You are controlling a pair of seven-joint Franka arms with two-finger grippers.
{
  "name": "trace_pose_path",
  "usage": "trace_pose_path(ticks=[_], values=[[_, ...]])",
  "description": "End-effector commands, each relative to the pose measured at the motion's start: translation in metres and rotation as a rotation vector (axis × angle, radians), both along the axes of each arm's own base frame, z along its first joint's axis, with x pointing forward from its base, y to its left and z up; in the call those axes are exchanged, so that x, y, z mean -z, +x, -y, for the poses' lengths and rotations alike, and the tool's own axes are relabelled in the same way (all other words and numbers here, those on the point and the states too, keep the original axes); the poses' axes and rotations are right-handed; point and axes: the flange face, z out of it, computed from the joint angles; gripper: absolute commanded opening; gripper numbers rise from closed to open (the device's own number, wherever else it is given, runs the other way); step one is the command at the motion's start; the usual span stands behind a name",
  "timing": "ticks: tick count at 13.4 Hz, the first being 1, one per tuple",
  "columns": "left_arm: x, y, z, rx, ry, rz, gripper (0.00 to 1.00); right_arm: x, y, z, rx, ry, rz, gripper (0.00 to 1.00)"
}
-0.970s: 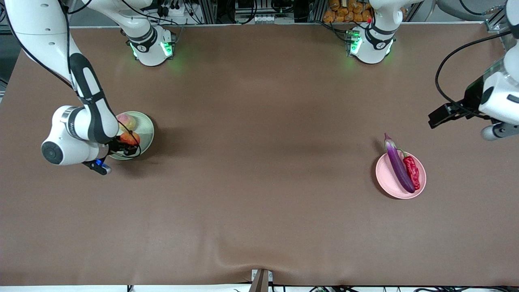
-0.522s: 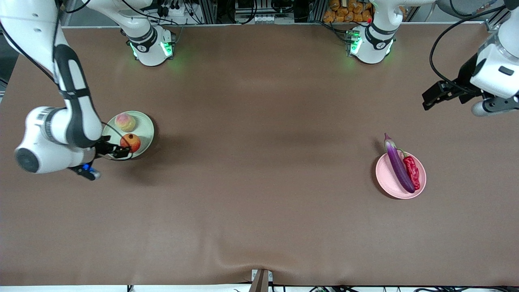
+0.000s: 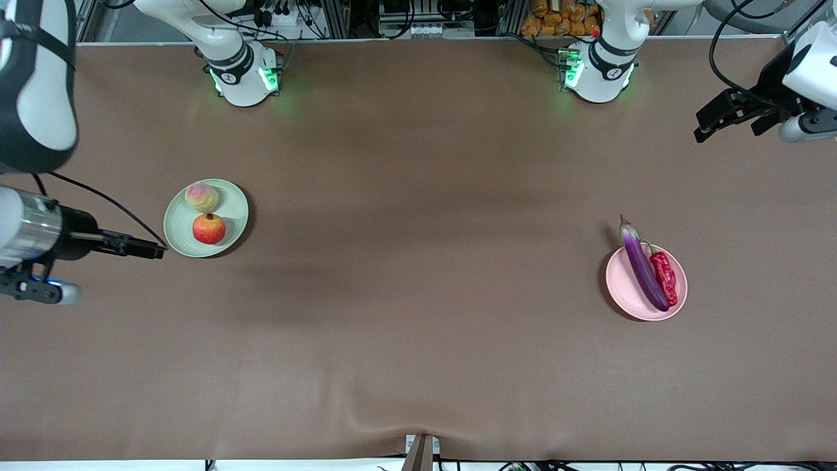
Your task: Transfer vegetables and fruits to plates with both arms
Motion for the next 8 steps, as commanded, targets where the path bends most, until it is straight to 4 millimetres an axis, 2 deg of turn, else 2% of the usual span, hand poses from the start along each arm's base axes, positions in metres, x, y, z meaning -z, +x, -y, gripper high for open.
trace_pose_path(ticks=[1,3,5,7,8], values=[[-0.001,-0.008,-0.004,0.017,-0.008,0.009,1.00,-0.054,-0.016,-0.003,-0.069,-0.027,0.038,1.00],[-0.005,-0.008,-0.004,0.045,-0.002,0.016,1.00,-0.099,-0.055,-0.019,-0.119,-0.045,0.032,1.00],[-0.010,-0.004,-0.004,0.048,0.003,0.025,1.00,-0.125,-0.085,-0.027,-0.146,-0.142,0.029,1.00],[-0.015,0.001,-0.006,0.050,0.045,0.022,1.00,-0.131,-0.110,-0.025,-0.146,-0.151,0.058,1.00],[-0.015,0.004,-0.007,0.051,0.058,0.015,1.00,-0.126,-0.123,-0.025,-0.151,-0.157,0.083,1.00]])
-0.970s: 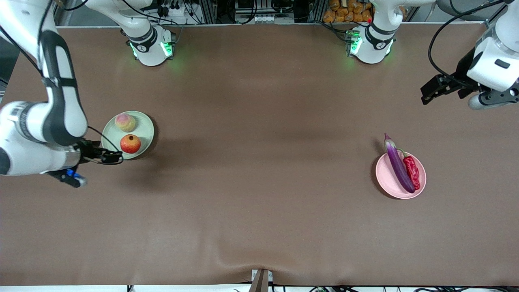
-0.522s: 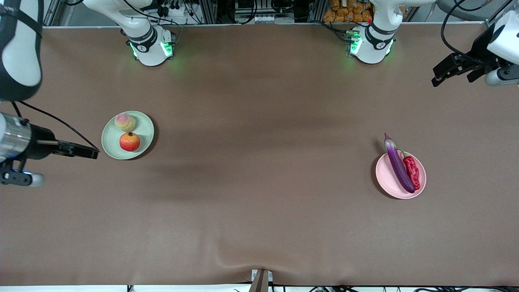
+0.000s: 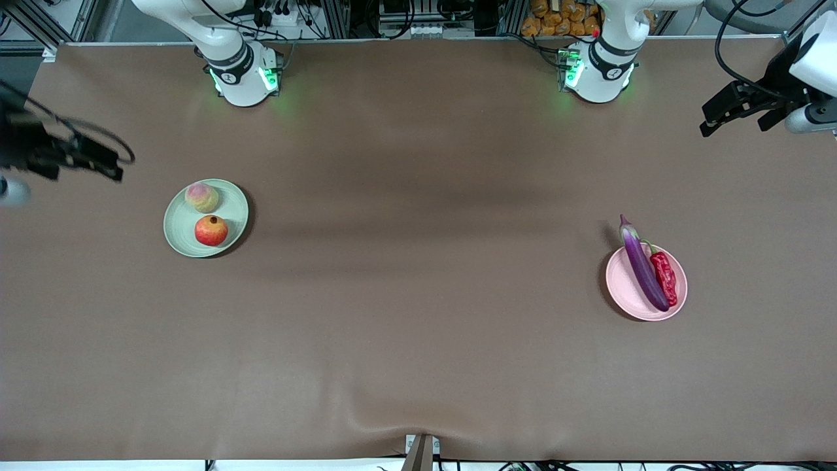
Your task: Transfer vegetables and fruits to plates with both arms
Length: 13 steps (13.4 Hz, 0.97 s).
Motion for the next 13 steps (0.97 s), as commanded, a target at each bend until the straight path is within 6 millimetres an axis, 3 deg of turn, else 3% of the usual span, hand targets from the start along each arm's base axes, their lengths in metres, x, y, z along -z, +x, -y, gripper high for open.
trace_pose_path(ticks=[1,3,6,7,10,13], values=[[-0.010,0.006,-0.002,0.024,0.034,0.001,1.00,0.012,-0.043,0.009,-0.043,-0.029,0.073,1.00],[-0.007,0.012,-0.002,0.026,0.033,-0.004,1.00,0.013,-0.055,0.025,-0.173,-0.032,0.103,1.00],[-0.007,0.017,-0.003,0.029,0.032,-0.002,1.00,0.014,-0.053,0.030,-0.185,-0.029,0.096,1.00],[-0.012,0.018,-0.003,0.028,0.031,0.008,1.00,0.008,-0.050,0.040,-0.189,-0.022,0.109,1.00],[-0.013,0.028,-0.003,0.021,0.031,0.013,1.00,-0.013,-0.042,0.030,-0.244,-0.037,0.126,1.00],[-0.010,0.028,-0.003,0.021,0.032,-0.002,1.00,-0.008,-0.050,0.042,-0.224,-0.030,0.058,1.00]])
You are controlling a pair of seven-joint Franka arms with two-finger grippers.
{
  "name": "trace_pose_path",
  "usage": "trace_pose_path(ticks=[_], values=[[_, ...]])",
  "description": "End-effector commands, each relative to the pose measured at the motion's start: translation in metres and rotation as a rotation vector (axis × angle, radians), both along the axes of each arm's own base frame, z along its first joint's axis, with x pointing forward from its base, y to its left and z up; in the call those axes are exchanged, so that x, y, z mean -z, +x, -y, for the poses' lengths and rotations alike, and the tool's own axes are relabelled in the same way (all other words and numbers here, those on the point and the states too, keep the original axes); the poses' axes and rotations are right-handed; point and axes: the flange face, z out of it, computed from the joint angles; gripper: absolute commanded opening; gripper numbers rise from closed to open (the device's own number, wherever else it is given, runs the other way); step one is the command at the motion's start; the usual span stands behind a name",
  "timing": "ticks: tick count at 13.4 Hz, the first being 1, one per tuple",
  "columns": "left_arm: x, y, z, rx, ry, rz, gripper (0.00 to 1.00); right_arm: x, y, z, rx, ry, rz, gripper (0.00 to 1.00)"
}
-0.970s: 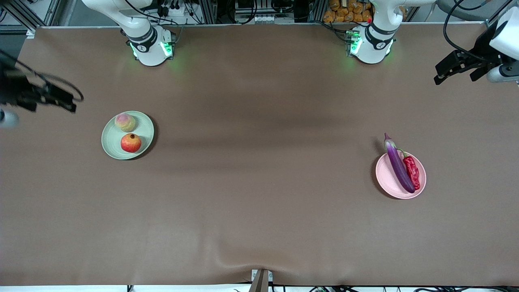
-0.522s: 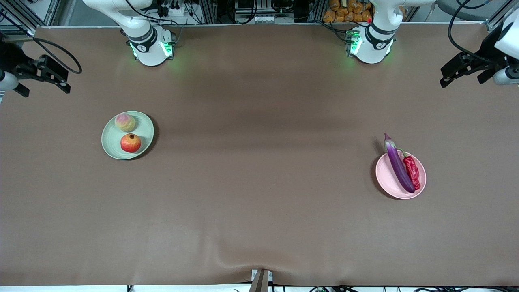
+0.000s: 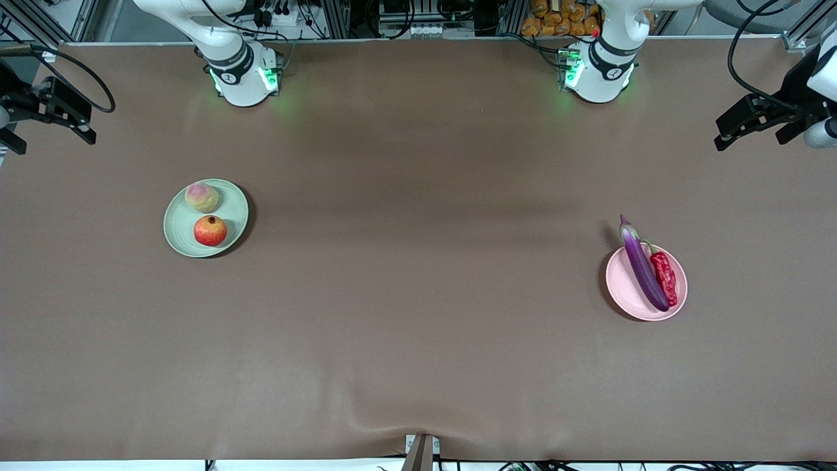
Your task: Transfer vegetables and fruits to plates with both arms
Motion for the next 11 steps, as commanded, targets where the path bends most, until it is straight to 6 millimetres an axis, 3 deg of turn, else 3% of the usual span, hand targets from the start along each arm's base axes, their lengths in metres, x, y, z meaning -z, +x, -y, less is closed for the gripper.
trace_pose_path(ticks=[1,11], values=[[-0.0031,0.0000,-0.0018,0.013,0.020,-0.026,1.00,-0.0035,-0.0030,0.0069,-0.006,-0.023,-0.038,1.00],[-0.0016,-0.0055,-0.0066,0.003,0.018,-0.067,1.00,0.0000,-0.0039,0.0124,0.026,0.018,-0.052,1.00]])
